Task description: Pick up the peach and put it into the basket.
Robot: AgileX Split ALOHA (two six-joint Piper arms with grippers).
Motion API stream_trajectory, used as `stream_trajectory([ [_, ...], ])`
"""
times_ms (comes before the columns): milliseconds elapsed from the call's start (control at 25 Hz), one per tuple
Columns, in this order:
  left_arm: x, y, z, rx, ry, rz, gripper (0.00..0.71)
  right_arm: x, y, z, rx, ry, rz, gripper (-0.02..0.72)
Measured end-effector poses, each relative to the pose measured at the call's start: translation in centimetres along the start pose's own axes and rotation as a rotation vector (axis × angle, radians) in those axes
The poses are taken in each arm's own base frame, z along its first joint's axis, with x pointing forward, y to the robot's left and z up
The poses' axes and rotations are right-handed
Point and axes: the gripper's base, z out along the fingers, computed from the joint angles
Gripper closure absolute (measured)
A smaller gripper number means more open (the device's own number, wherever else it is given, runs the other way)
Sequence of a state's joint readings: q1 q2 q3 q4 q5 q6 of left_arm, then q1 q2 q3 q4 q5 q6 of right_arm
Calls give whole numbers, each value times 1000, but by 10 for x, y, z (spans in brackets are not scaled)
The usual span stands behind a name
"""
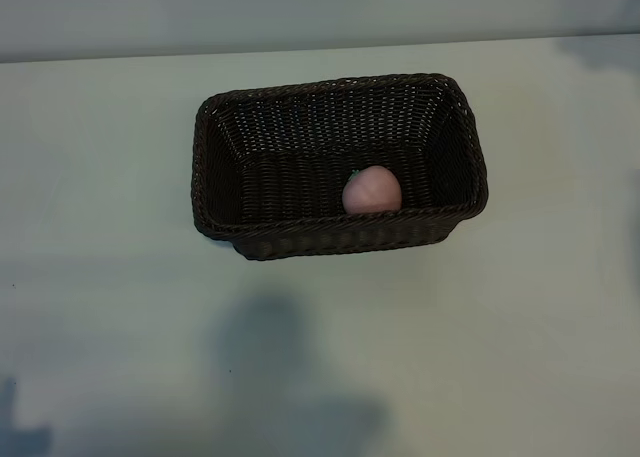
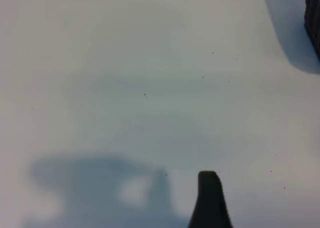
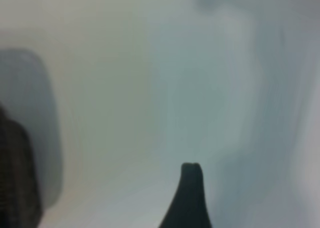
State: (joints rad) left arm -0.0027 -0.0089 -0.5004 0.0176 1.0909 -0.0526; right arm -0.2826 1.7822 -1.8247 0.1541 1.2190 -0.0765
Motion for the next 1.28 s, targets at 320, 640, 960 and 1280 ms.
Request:
stream_trajectory([
  [320, 0, 0, 0, 0, 0, 0, 179, 34, 24, -140, -20, -312, -54, 106],
  [640, 0, 0, 0, 0, 0, 0, 180, 113, 39, -237, -6, -543, -90, 106],
  [960, 0, 0, 0, 0, 0, 2, 180, 222, 42, -257, 19, -732, -97, 106],
  [1280, 0, 0, 0, 0, 0, 2, 180, 286, 35, -234, 57, -782, -139, 106],
])
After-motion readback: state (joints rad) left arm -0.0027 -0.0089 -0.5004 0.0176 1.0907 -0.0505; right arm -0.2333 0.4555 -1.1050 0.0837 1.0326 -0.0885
